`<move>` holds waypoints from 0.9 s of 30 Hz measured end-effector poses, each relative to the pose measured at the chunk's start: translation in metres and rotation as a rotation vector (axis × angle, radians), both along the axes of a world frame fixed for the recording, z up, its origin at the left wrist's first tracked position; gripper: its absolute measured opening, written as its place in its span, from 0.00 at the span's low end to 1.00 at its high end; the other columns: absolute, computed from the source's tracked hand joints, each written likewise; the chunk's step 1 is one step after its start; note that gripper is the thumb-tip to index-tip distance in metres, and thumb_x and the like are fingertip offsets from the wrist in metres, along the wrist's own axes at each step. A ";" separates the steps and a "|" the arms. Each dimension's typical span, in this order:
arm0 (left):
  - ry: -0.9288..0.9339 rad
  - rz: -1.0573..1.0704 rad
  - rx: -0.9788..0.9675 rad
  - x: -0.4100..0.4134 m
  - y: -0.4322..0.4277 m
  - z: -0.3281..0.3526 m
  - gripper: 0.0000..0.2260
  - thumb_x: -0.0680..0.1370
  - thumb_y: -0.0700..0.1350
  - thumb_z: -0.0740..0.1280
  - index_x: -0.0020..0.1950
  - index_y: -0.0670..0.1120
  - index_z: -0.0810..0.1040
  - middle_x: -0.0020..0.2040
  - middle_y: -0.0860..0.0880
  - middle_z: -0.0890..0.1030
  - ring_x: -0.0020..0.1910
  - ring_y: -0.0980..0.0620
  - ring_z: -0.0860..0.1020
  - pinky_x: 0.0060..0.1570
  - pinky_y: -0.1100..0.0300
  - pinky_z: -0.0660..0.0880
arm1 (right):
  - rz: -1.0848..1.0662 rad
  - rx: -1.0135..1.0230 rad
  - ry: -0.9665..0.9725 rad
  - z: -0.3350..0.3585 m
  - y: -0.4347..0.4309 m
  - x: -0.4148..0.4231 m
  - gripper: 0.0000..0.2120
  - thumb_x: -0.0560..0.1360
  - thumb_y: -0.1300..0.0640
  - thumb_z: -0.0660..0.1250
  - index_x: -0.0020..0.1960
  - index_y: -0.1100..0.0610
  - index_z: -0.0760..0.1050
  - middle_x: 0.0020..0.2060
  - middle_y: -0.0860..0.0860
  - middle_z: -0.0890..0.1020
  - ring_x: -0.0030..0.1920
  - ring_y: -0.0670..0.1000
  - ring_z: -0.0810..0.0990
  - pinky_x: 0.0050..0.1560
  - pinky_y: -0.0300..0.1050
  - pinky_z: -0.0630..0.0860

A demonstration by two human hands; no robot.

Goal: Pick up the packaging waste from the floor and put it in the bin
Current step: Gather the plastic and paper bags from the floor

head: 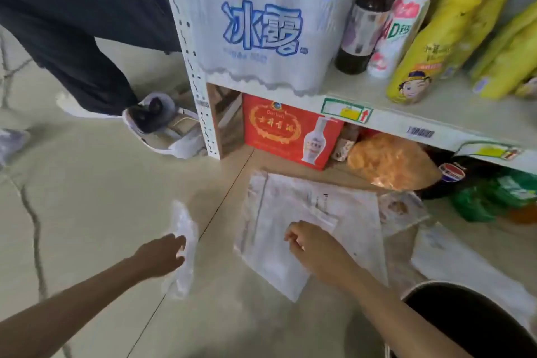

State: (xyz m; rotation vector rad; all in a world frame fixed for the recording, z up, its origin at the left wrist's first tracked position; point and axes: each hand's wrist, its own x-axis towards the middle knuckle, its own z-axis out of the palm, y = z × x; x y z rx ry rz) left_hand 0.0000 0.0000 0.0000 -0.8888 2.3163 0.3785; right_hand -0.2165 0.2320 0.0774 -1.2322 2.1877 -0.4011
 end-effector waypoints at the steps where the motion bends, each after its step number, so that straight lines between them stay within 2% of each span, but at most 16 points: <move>1: -0.015 0.014 0.000 -0.002 0.000 -0.010 0.19 0.77 0.53 0.59 0.66 0.47 0.66 0.61 0.46 0.74 0.58 0.47 0.76 0.53 0.58 0.72 | 0.008 0.033 -0.001 -0.009 -0.006 0.003 0.08 0.80 0.59 0.56 0.53 0.56 0.73 0.50 0.52 0.79 0.43 0.50 0.75 0.37 0.39 0.67; 4: -0.054 0.094 0.054 -0.008 -0.003 -0.036 0.30 0.74 0.57 0.64 0.72 0.49 0.59 0.63 0.41 0.70 0.57 0.42 0.78 0.55 0.53 0.73 | 0.020 0.085 0.018 -0.036 -0.021 0.012 0.09 0.80 0.60 0.55 0.53 0.59 0.73 0.51 0.54 0.79 0.47 0.54 0.78 0.44 0.46 0.72; 6: -0.051 0.186 0.109 -0.012 -0.009 -0.060 0.37 0.72 0.58 0.66 0.74 0.52 0.52 0.68 0.35 0.64 0.56 0.37 0.78 0.58 0.51 0.73 | -0.001 0.106 0.016 -0.056 -0.028 0.018 0.09 0.79 0.61 0.55 0.52 0.60 0.74 0.51 0.56 0.80 0.49 0.56 0.78 0.47 0.48 0.74; 8: -0.064 0.274 0.169 -0.014 -0.015 -0.082 0.42 0.70 0.61 0.67 0.76 0.55 0.46 0.73 0.29 0.52 0.57 0.34 0.78 0.61 0.50 0.71 | -0.011 0.124 0.018 -0.071 -0.034 0.022 0.09 0.79 0.61 0.56 0.52 0.61 0.74 0.50 0.57 0.80 0.49 0.57 0.78 0.48 0.48 0.74; 9: -0.065 0.296 0.188 -0.015 -0.014 -0.092 0.43 0.70 0.61 0.67 0.76 0.56 0.44 0.73 0.28 0.49 0.57 0.34 0.78 0.63 0.49 0.70 | -0.004 0.140 0.025 -0.079 -0.035 0.023 0.09 0.79 0.62 0.56 0.52 0.62 0.73 0.50 0.57 0.80 0.49 0.57 0.78 0.47 0.48 0.74; 10: -0.053 0.307 0.184 -0.017 -0.012 -0.101 0.43 0.70 0.61 0.68 0.76 0.57 0.44 0.73 0.28 0.49 0.58 0.35 0.77 0.64 0.49 0.70 | 0.009 0.155 0.036 -0.086 -0.037 0.024 0.08 0.79 0.62 0.56 0.52 0.62 0.73 0.50 0.57 0.79 0.49 0.57 0.78 0.46 0.48 0.73; 12: 0.003 0.260 0.087 -0.017 -0.008 -0.114 0.37 0.71 0.56 0.68 0.75 0.54 0.52 0.69 0.33 0.59 0.57 0.36 0.75 0.64 0.48 0.68 | 0.028 0.171 0.057 -0.099 -0.039 0.026 0.08 0.79 0.62 0.56 0.52 0.63 0.73 0.49 0.58 0.79 0.49 0.58 0.78 0.46 0.49 0.73; 13: 0.054 0.205 0.034 -0.016 -0.007 -0.119 0.29 0.72 0.50 0.68 0.71 0.53 0.59 0.65 0.37 0.63 0.56 0.37 0.74 0.62 0.48 0.70 | 0.030 0.179 0.071 -0.105 -0.039 0.026 0.08 0.79 0.63 0.56 0.52 0.63 0.73 0.49 0.59 0.80 0.49 0.59 0.78 0.46 0.49 0.74; 14: 0.111 0.178 0.015 -0.016 -0.006 -0.121 0.20 0.72 0.42 0.66 0.62 0.51 0.66 0.58 0.42 0.66 0.53 0.38 0.75 0.57 0.49 0.72 | 0.029 0.197 0.081 -0.110 -0.039 0.026 0.09 0.79 0.62 0.56 0.53 0.63 0.73 0.50 0.59 0.79 0.49 0.59 0.78 0.47 0.50 0.74; 16: 0.203 0.210 0.053 -0.017 -0.009 -0.121 0.13 0.69 0.33 0.61 0.45 0.49 0.66 0.47 0.46 0.67 0.44 0.41 0.76 0.42 0.52 0.73 | 0.027 0.245 0.088 -0.121 -0.039 0.028 0.09 0.80 0.62 0.56 0.54 0.63 0.73 0.51 0.59 0.79 0.51 0.59 0.78 0.50 0.50 0.74; 18: 0.267 0.251 0.062 -0.024 -0.017 -0.117 0.12 0.68 0.30 0.56 0.36 0.48 0.63 0.38 0.46 0.68 0.37 0.43 0.73 0.35 0.56 0.66 | 0.041 0.278 0.086 -0.132 -0.039 0.031 0.09 0.80 0.62 0.56 0.55 0.63 0.72 0.52 0.59 0.78 0.53 0.60 0.78 0.51 0.50 0.73; 20: 0.369 0.313 0.056 -0.032 -0.024 -0.110 0.14 0.68 0.28 0.53 0.32 0.48 0.61 0.33 0.46 0.69 0.34 0.45 0.69 0.33 0.57 0.63 | 0.056 0.273 0.111 -0.140 -0.043 0.034 0.09 0.80 0.61 0.57 0.57 0.62 0.71 0.54 0.59 0.77 0.54 0.60 0.77 0.52 0.51 0.74; 23: 0.488 0.342 0.052 -0.035 -0.028 -0.098 0.16 0.68 0.28 0.52 0.32 0.48 0.65 0.35 0.44 0.74 0.33 0.45 0.71 0.33 0.57 0.66 | 0.076 0.224 0.142 -0.152 -0.057 0.044 0.13 0.79 0.60 0.59 0.63 0.61 0.67 0.61 0.59 0.72 0.58 0.59 0.75 0.55 0.53 0.73; 27: 0.434 0.304 0.053 -0.030 -0.033 -0.090 0.17 0.70 0.29 0.52 0.32 0.52 0.66 0.35 0.48 0.72 0.31 0.51 0.72 0.30 0.62 0.66 | 0.090 0.200 0.213 -0.173 -0.095 0.060 0.27 0.78 0.54 0.65 0.71 0.61 0.59 0.71 0.62 0.64 0.68 0.63 0.66 0.68 0.58 0.64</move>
